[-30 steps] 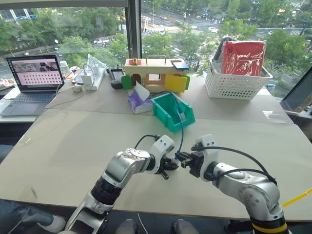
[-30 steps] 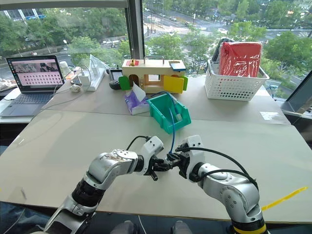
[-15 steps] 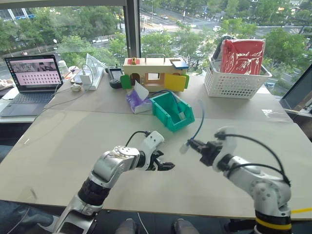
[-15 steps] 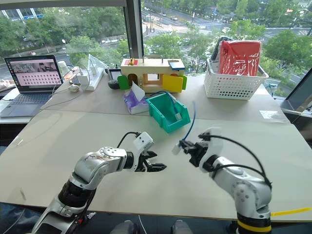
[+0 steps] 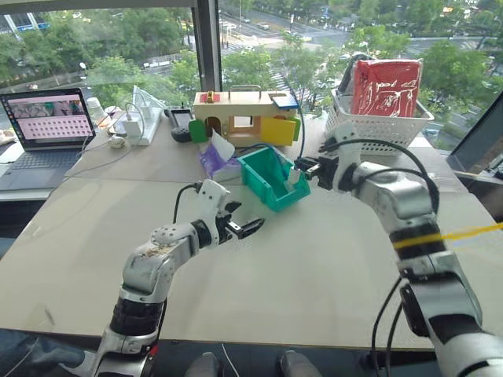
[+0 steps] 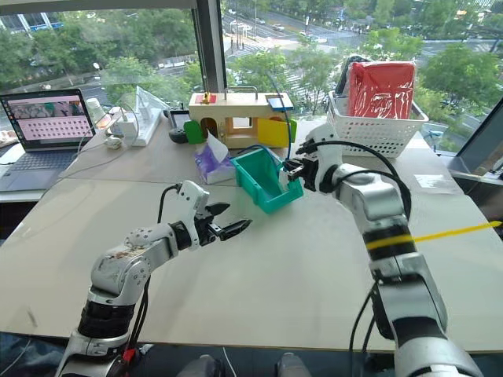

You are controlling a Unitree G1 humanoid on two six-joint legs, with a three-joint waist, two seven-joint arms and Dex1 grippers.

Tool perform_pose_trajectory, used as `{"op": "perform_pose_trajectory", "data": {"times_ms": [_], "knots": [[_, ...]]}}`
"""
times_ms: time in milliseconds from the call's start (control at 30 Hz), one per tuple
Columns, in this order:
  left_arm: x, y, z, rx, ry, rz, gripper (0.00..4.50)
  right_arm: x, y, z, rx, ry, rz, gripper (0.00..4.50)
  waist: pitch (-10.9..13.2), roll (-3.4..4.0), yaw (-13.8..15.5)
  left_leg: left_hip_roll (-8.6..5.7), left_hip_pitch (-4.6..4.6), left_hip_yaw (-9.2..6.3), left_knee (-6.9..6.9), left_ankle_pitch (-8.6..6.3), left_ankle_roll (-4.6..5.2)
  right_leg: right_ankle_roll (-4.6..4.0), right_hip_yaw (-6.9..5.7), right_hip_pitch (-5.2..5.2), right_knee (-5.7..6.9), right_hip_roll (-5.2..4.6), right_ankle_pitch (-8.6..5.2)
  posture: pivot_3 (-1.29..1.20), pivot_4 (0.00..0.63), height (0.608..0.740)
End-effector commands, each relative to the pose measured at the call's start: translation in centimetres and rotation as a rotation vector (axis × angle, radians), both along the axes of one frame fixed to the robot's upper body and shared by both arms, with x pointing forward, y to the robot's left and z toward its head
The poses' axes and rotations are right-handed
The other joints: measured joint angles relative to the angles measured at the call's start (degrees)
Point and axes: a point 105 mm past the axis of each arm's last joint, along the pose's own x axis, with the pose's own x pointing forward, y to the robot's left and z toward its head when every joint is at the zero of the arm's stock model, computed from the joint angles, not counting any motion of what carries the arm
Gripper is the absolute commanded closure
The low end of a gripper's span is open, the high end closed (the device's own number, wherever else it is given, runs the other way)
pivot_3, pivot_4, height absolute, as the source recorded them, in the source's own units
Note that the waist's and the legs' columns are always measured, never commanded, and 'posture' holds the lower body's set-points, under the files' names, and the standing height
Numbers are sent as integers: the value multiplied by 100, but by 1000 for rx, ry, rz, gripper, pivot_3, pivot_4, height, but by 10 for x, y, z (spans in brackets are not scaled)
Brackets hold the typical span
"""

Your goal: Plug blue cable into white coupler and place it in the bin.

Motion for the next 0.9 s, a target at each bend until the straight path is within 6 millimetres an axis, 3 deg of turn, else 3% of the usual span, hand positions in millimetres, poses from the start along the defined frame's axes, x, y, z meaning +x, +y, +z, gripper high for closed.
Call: {"op": "perform_pose_trajectory", "data": {"times_ms": [33, 233, 333, 467, 567, 667, 800, 900], "knots": [[-7, 6, 11, -6, -62, 43, 49, 15, 13, 9, -48, -53, 50, 4500, 1, 1, 5, 0, -10, -4, 0, -2, -3, 1, -3, -6, 2, -2, 1, 0, 150, 737], [-10, 19, 16, 10, -100, 118, 0, 24, 26, 3, -57, -44, 52, 2553, 2, 2, 25, 1, -20, -15, 0, -9, -15, 1, -11, -9, 0, -7, 3, 0, 150, 737], [-9, 27, 18, 5, -99, 156, 0, 25, 28, 12, -28, -64, 56, 1468, 4, 5, 13, 0, -19, -16, 1, -9, -16, 1, -11, -9, 5, -9, 4, 0, 150, 737], [-2, 41, 27, 8, -139, 215, 0, 23, 14, 38, 65, -119, 56, 138, 5, 5, -2, 1, -18, -19, 0, -8, -17, 0, -11, -10, 7, -7, 4, 0, 150, 737], [8, 52, 39, 10, -198, 264, 0, 12, 1, 55, 127, -207, 85, 58, 7, 6, 10, 1, -19, -21, 0, -8, -17, 0, -13, -10, 7, -7, 4, 0, 150, 737], [21, 69, 51, 39, -272, 315, 0, -18, -22, 63, 170, -322, 82, 58, 7, 5, 67, 1, -19, -28, 0, -9, -17, 0, -21, -4, 0, -7, 4, 0, 150, 737], [25, 84, 55, 19, -245, 242, 0, -70, -48, 44, 193, -346, 12, 58, 7, 6, 156, 2, -23, -37, -3, -13, -23, 0, -27, -7, 4, -7, 4, 0, 150, 737], [27, 101, 52, 36, -242, 250, 0, -96, -60, 27, 251, -296, -68, 58, 9, 9, 132, 3, -28, -33, -4, -16, -26, 1, -22, -15, 8, -7, 4, 0, 150, 737]]}}
